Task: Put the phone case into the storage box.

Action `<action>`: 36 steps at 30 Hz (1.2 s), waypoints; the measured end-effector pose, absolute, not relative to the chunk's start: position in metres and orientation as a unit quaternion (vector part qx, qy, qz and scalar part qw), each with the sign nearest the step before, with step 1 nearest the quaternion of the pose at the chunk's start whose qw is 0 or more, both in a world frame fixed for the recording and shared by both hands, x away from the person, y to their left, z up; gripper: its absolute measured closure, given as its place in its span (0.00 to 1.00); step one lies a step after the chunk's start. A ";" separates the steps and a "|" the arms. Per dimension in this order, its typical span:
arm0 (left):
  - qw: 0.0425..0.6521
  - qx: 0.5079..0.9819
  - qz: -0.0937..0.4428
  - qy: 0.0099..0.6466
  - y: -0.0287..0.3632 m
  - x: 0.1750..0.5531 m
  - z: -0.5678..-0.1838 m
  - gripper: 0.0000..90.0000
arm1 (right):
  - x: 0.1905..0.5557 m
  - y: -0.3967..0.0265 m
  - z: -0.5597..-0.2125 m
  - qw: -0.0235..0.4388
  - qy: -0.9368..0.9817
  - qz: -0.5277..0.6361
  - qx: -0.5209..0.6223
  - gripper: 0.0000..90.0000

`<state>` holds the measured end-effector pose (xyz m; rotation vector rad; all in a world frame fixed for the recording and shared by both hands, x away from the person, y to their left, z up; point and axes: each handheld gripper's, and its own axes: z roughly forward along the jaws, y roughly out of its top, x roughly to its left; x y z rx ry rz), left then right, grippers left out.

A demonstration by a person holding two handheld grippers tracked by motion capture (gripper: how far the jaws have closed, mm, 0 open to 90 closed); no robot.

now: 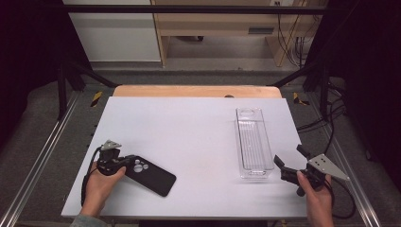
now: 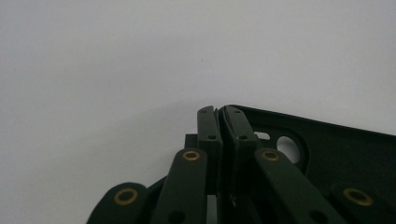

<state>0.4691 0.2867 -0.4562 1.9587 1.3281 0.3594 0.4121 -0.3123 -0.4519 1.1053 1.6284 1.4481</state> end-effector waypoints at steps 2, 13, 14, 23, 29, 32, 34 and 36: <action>0.366 0.763 0.138 0.515 0.286 0.469 -0.454 0.96 | 0.412 -0.312 -0.452 0.342 0.626 0.557 0.425 0.03; 0.398 0.748 0.146 0.510 0.276 0.473 -0.440 0.96 | 0.406 -0.307 -0.441 0.353 0.622 0.569 0.406 0.03; 0.400 0.747 0.150 0.509 0.275 0.475 -0.438 0.96 | 0.405 -0.304 -0.438 0.351 0.620 0.573 0.405 0.02; 0.418 0.748 0.160 0.491 0.253 0.488 -0.422 0.96 | 0.407 -0.257 -0.408 0.348 0.663 0.544 0.379 0.03; 0.424 0.752 0.167 0.476 0.233 0.494 -0.413 0.96 | 0.413 -0.219 -0.393 0.339 0.698 0.523 0.353 0.08; 0.423 0.756 0.168 0.471 0.223 0.497 -0.410 0.96 | 0.418 -0.201 -0.381 0.325 0.711 0.523 0.339 0.09; 0.423 0.757 0.168 0.468 0.218 0.498 -0.408 0.96 | 0.423 -0.190 -0.375 0.321 0.719 0.521 0.330 0.09; 0.423 0.759 0.172 0.465 0.215 0.498 -0.405 0.96 | 0.428 -0.180 -0.370 0.315 0.729 0.517 0.321 0.09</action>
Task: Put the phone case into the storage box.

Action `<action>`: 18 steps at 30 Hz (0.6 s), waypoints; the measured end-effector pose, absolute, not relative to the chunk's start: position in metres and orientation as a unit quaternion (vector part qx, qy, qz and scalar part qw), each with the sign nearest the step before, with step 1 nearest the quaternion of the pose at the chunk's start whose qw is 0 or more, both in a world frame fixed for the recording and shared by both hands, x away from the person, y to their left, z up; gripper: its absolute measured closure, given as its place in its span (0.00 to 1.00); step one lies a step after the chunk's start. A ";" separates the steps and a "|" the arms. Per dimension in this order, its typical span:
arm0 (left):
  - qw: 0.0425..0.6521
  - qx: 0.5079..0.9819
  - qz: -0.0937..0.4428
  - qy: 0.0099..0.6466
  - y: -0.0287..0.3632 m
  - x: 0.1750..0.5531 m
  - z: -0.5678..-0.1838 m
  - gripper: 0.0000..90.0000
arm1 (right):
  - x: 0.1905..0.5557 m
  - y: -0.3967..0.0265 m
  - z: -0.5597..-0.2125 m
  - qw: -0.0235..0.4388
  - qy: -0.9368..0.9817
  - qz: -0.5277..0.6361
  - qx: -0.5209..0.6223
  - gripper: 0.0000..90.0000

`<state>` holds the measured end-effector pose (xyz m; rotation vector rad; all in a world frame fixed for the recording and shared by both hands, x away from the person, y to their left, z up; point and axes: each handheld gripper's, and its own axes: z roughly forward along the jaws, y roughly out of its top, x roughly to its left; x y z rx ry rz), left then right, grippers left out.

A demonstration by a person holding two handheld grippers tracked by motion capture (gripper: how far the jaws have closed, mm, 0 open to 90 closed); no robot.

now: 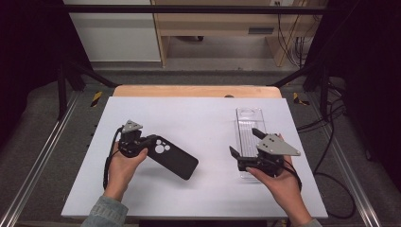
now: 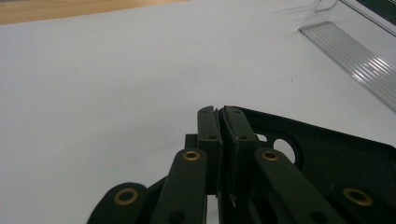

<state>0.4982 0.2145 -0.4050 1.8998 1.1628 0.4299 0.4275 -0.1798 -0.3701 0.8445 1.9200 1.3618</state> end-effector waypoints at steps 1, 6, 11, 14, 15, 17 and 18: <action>0.422 0.760 0.173 0.463 0.213 0.498 -0.404 0.96 | 0.430 -0.175 -0.368 0.312 0.734 0.513 0.317 0.09; 0.425 0.760 0.177 0.460 0.209 0.499 -0.397 0.96 | 0.440 -0.153 -0.364 0.298 0.756 0.500 0.300 0.09; 0.426 0.759 0.182 0.457 0.207 0.499 -0.391 0.96 | 0.444 -0.134 -0.361 0.281 0.774 0.488 0.291 0.09; 0.425 0.762 0.185 0.452 0.205 0.498 -0.388 0.96 | 0.447 -0.124 -0.360 0.269 0.787 0.476 0.287 0.09; 0.424 0.763 0.187 0.451 0.204 0.497 -0.387 0.96 | 0.447 -0.121 -0.360 0.263 0.792 0.470 0.287 0.10; 0.422 0.764 0.189 0.451 0.203 0.497 -0.385 0.96 | 0.448 -0.116 -0.360 0.250 0.801 0.463 0.287 0.11; 0.422 0.764 0.190 0.450 0.203 0.497 -0.384 0.96 | 0.447 -0.113 -0.361 0.244 0.804 0.461 0.287 0.11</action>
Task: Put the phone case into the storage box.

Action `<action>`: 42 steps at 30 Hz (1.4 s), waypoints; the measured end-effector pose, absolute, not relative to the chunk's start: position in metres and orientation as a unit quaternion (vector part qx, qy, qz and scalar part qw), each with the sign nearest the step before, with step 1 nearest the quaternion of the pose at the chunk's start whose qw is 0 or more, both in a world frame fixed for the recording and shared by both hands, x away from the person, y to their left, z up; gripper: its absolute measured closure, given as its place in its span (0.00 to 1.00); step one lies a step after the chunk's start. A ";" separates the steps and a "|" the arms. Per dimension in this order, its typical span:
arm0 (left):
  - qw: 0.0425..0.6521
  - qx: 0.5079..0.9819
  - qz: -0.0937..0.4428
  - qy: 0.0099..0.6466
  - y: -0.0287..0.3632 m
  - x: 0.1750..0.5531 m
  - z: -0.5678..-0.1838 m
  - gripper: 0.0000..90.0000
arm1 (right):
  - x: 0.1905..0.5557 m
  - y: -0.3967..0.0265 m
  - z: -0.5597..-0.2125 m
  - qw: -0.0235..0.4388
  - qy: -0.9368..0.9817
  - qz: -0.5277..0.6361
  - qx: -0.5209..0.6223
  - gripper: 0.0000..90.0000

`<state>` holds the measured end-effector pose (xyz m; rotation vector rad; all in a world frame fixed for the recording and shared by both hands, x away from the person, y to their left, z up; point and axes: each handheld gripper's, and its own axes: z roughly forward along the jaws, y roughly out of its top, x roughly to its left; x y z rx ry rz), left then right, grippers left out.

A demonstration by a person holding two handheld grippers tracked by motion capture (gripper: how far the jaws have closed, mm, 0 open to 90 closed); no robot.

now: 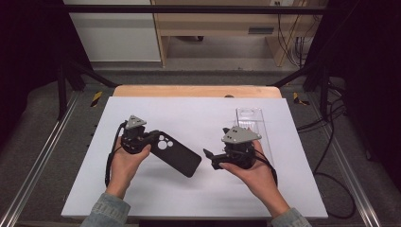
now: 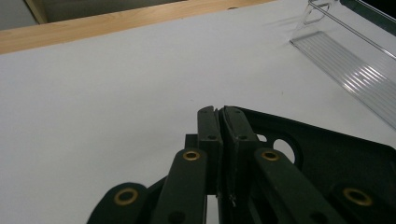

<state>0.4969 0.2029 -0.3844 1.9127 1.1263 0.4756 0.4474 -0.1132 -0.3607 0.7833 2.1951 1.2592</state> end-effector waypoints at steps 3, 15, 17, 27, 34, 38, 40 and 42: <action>0.422 0.764 0.195 0.448 0.201 0.496 -0.382 0.96 | 0.447 -0.106 -0.363 0.231 0.810 0.459 0.283 0.11; 0.415 0.774 0.204 0.433 0.190 0.493 -0.380 0.96 | 0.438 -0.073 -0.371 0.188 0.842 0.436 0.257 0.12; 0.416 0.773 0.204 0.433 0.189 0.492 -0.380 0.96 | 0.437 -0.069 -0.373 0.186 0.844 0.434 0.256 0.12; 0.412 0.778 0.207 0.426 0.184 0.490 -0.380 0.96 | 0.434 -0.052 -0.381 0.177 0.849 0.427 0.256 0.13; 0.412 0.780 0.208 0.423 0.182 0.487 -0.381 0.96 | 0.429 -0.044 -0.388 0.170 0.854 0.426 0.247 0.17; 0.413 0.779 0.209 0.424 0.181 0.486 -0.382 0.96 | 0.426 -0.040 -0.391 0.164 0.856 0.424 0.244 0.19; 0.412 0.779 0.209 0.423 0.181 0.486 -0.382 0.96 | 0.425 -0.039 -0.392 0.162 0.857 0.425 0.242 0.22; 0.412 0.779 0.210 0.424 0.181 0.485 -0.383 0.96 | 0.424 -0.037 -0.393 0.158 0.858 0.426 0.241 0.26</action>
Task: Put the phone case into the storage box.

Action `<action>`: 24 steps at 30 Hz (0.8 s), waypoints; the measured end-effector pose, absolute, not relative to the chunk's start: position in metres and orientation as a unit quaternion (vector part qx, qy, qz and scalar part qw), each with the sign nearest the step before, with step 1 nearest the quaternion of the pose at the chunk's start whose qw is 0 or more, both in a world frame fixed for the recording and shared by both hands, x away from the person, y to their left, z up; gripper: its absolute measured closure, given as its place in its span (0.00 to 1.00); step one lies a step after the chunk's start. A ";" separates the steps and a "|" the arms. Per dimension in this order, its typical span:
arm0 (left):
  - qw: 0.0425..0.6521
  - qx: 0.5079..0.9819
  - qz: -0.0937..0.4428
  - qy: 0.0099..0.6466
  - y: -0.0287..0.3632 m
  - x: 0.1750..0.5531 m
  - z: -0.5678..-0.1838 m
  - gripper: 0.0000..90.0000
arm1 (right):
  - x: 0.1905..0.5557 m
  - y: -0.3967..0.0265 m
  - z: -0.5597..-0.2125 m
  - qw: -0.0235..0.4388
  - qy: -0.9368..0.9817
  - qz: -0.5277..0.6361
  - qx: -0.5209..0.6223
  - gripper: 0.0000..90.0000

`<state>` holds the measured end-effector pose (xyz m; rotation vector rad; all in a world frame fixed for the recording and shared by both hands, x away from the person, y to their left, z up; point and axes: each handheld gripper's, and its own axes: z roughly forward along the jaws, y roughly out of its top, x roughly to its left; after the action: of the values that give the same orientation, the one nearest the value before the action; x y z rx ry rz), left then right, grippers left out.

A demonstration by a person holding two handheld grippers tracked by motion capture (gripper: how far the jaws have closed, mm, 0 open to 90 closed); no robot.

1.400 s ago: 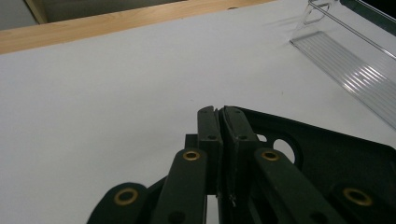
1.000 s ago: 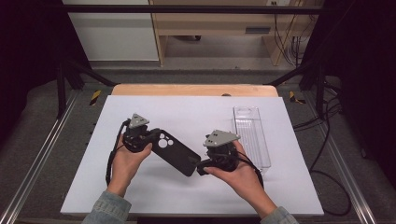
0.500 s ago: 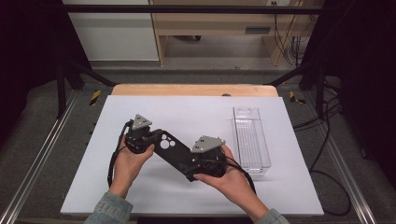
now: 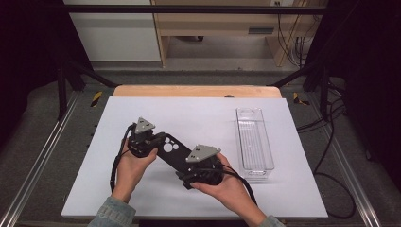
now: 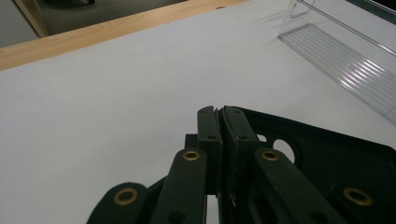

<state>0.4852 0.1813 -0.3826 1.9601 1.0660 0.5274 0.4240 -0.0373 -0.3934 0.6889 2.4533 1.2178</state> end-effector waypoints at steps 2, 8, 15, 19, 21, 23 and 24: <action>0.412 0.779 0.209 0.424 0.182 0.484 -0.383 0.96 | 0.424 -0.036 -0.394 0.154 0.859 0.425 0.239 0.28; 0.412 0.777 0.211 0.426 0.184 0.483 -0.384 0.96 | 0.423 -0.032 -0.396 0.146 0.864 0.421 0.234 0.38; 0.409 0.776 0.212 0.430 0.185 0.482 -0.385 0.96 | 0.420 -0.025 -0.398 0.133 0.870 0.421 0.219 0.60; 0.409 0.775 0.212 0.432 0.184 0.481 -0.385 0.96 | 0.421 -0.020 -0.402 0.125 0.876 0.413 0.216 0.69; 0.408 0.776 0.212 0.431 0.183 0.481 -0.384 0.96 | 0.421 -0.017 -0.403 0.121 0.878 0.410 0.217 0.72; 0.409 0.777 0.211 0.430 0.182 0.480 -0.384 0.96 | 0.422 -0.015 -0.404 0.119 0.879 0.408 0.217 0.75; 0.409 0.777 0.211 0.430 0.182 0.480 -0.384 0.96 | 0.422 -0.014 -0.405 0.118 0.879 0.407 0.218 0.77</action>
<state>0.4799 0.1818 -0.3845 1.9573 1.0834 0.5316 0.4223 -0.0135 -0.4048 0.6382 2.5710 1.1915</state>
